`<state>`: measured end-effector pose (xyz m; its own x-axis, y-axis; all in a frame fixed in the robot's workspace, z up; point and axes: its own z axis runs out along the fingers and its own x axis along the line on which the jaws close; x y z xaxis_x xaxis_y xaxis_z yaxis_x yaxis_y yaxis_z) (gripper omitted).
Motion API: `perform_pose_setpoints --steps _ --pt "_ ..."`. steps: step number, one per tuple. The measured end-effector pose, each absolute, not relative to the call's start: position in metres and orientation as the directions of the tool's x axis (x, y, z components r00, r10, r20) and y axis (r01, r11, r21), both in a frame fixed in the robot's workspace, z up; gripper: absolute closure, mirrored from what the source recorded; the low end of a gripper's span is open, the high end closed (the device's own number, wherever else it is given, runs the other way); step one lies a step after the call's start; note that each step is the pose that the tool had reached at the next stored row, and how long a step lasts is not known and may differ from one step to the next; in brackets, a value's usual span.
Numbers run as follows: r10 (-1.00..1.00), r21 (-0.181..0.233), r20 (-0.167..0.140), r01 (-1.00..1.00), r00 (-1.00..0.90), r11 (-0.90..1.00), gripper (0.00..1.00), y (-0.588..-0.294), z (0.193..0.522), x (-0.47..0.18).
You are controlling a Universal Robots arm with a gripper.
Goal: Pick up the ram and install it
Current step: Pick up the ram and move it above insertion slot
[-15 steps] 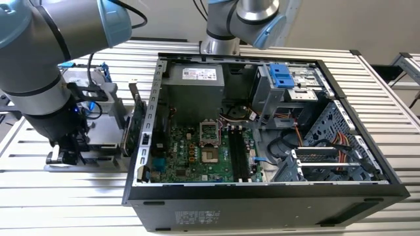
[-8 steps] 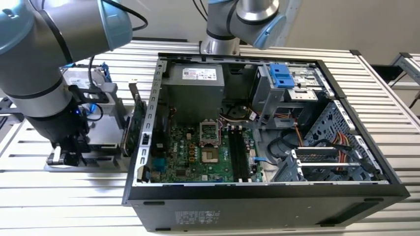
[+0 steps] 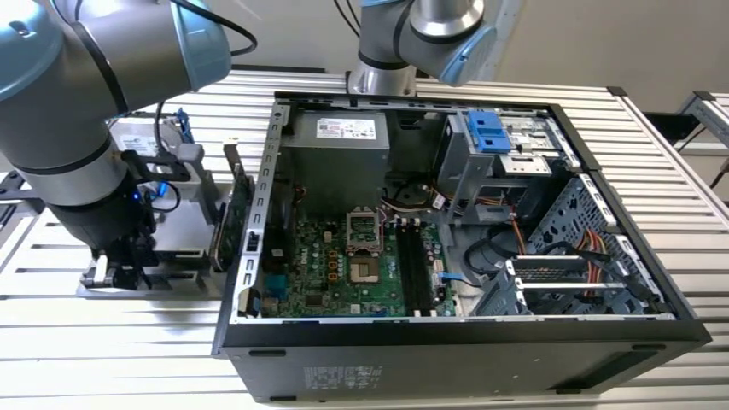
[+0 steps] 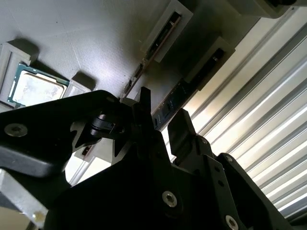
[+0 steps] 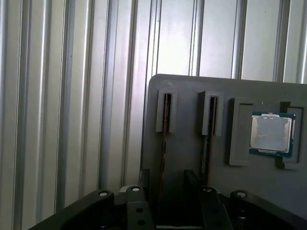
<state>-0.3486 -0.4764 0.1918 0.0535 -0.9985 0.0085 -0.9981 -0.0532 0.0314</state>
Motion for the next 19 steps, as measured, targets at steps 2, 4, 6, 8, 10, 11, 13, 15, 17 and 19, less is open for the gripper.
perform_pose_setpoints --steps 2,4,6,8,10,11,13,15,17,19 --pt "-0.999 0.031 0.008 -0.998 0.054 -0.053 0.00 -0.4764 0.1917 -0.3486" --pt "-0.999 0.031 0.008 -0.998 0.054 -0.053 0.00 -0.4764 0.1917 -0.3486" --pt "-0.999 0.031 0.008 -0.998 0.054 -0.053 1.00 -0.4764 0.1917 -0.3486" --pt "-0.999 0.031 0.008 -0.998 0.054 -0.053 1.00 -0.4764 0.1917 -0.3486" --pt "-0.999 0.031 0.008 -0.998 0.054 -0.053 1.00 -0.4764 0.1917 -0.3486" --pt "-0.999 0.031 0.008 -0.998 0.053 -0.053 1.00 -0.4764 0.1917 -0.3486" --pt "-0.999 0.031 0.008 -0.998 0.053 -0.053 1.00 -0.4764 0.1917 -0.3486" --pt "-0.999 0.032 0.008 -0.998 0.054 -0.053 1.00 -0.4764 0.1917 -0.3486" --pt "-0.999 0.032 0.008 -0.998 0.054 -0.053 1.00 -0.4764 0.1917 -0.3486" --pt "-0.999 0.032 0.008 -0.998 0.053 -0.053 1.00 -0.4764 0.1917 -0.3486"
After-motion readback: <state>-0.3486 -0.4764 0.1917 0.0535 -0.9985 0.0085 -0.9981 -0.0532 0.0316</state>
